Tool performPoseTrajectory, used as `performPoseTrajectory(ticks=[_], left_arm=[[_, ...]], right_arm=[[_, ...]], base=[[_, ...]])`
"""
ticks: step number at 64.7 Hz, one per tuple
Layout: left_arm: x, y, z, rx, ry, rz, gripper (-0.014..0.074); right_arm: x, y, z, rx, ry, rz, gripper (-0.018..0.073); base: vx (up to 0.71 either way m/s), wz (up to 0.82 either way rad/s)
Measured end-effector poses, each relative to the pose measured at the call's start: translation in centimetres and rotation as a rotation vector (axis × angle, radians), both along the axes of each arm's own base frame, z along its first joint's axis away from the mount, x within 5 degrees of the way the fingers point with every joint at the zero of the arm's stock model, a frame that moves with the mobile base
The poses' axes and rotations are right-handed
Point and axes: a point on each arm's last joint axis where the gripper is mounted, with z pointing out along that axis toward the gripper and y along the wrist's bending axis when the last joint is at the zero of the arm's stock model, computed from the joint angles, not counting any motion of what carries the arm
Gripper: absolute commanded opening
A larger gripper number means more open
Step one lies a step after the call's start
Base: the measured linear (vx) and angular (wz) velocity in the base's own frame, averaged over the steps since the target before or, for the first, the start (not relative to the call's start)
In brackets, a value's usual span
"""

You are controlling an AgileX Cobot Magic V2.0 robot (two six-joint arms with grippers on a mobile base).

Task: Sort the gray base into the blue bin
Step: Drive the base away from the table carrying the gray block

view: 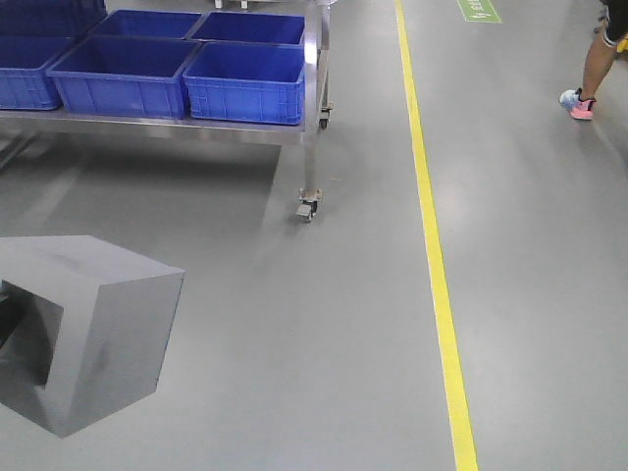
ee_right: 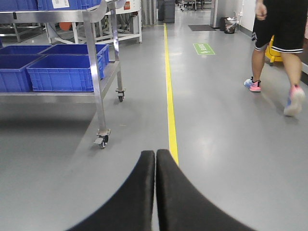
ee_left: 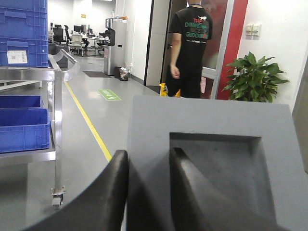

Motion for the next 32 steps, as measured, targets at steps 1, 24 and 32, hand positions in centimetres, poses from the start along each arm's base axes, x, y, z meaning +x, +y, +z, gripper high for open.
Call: performPoseTrajectory(ticks=[1, 24, 32], left_arm=[[0.0, 0.0, 0.0, 0.0, 0.0, 0.0, 0.0146], [0.0, 0.0, 0.0, 0.0, 0.0, 0.0, 0.0146], [0.0, 0.0, 0.0, 0.0, 0.0, 0.0, 0.0146]], right_arm=[[0.0, 0.0, 0.0, 0.0, 0.0, 0.0, -0.0005], [0.0, 0.0, 0.0, 0.0, 0.0, 0.0, -0.0005], [0.0, 0.0, 0.0, 0.0, 0.0, 0.0, -0.0005]], base=[[0.35, -0.02], [0.35, 0.1], [0.36, 0.3]])
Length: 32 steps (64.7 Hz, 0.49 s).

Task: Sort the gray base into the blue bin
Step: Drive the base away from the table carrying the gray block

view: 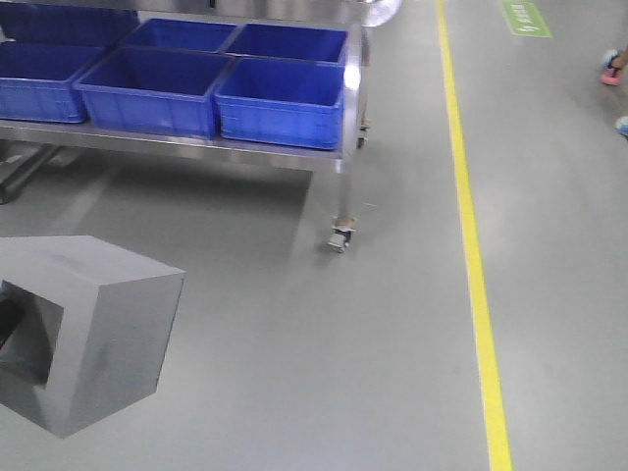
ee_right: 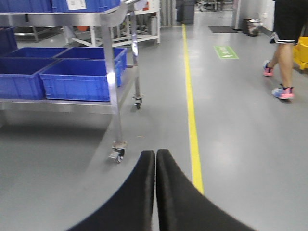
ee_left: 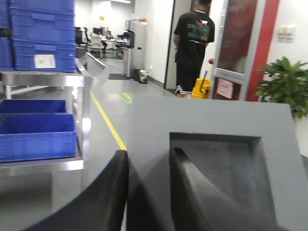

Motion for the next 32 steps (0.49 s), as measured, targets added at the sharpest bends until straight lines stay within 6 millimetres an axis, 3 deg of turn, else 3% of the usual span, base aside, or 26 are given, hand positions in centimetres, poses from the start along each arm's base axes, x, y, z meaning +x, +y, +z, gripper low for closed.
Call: performPoseTrajectory(ticks=[32], left_arm=[[0.0, 0.0, 0.0, 0.001, -0.001, 0.0, 0.0146]], right_arm=[[0.0, 0.0, 0.0, 0.0, 0.0, 0.0, -0.0005]], base=[[0.34, 0.45]])
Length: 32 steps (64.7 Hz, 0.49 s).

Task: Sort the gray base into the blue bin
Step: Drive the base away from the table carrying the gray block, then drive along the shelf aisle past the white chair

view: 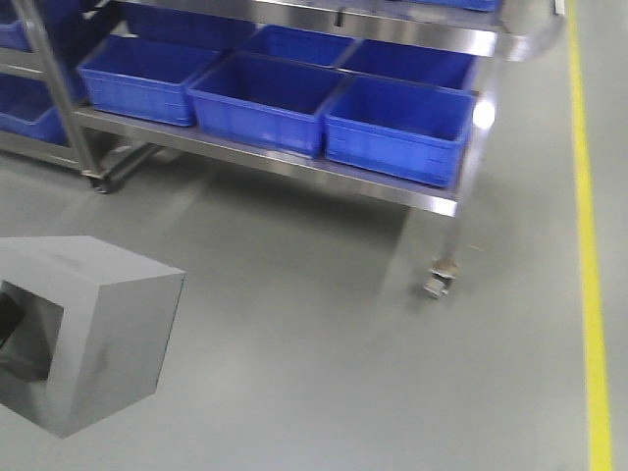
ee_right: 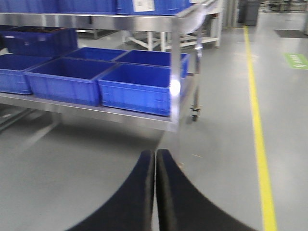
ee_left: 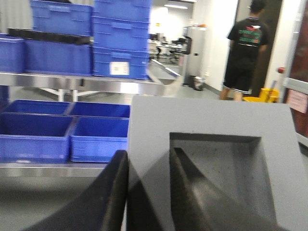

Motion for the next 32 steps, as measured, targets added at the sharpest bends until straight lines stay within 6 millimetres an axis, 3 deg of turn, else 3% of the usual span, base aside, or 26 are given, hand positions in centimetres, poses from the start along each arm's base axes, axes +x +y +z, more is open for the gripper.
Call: performPoseTrajectory(ticks=[32], left_arm=[[0.0, 0.0, 0.0, 0.0, 0.0, 0.0, 0.0146]], right_arm=[[0.0, 0.0, 0.0, 0.0, 0.0, 0.0, -0.0005]], base=[[0.34, 0.54]])
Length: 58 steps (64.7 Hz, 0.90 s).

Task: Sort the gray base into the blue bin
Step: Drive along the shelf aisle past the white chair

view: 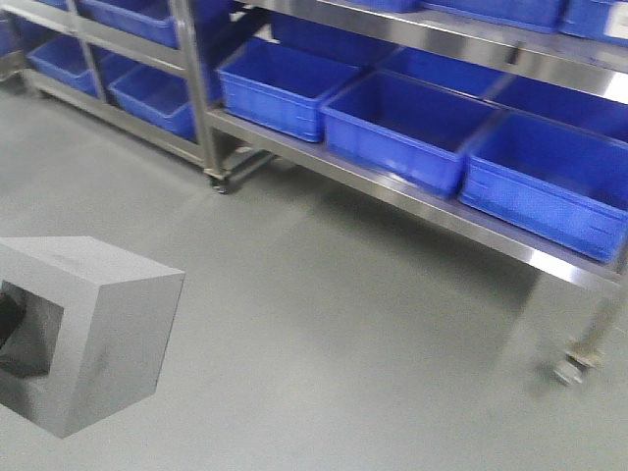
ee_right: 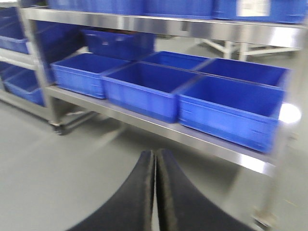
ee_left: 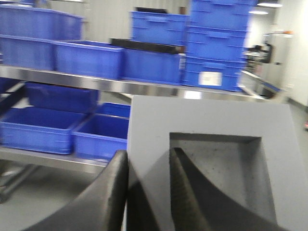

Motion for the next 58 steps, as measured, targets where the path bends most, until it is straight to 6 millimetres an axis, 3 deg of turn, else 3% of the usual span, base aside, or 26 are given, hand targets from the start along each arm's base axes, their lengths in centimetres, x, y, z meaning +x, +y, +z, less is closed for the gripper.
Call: performPoseTrajectory(ticks=[58], left_arm=[[0.0, 0.0, 0.0, 0.0, 0.0, 0.0, 0.0146]], right_arm=[[0.0, 0.0, 0.0, 0.0, 0.0, 0.0, -0.0005]], base=[[0.34, 0.59]])
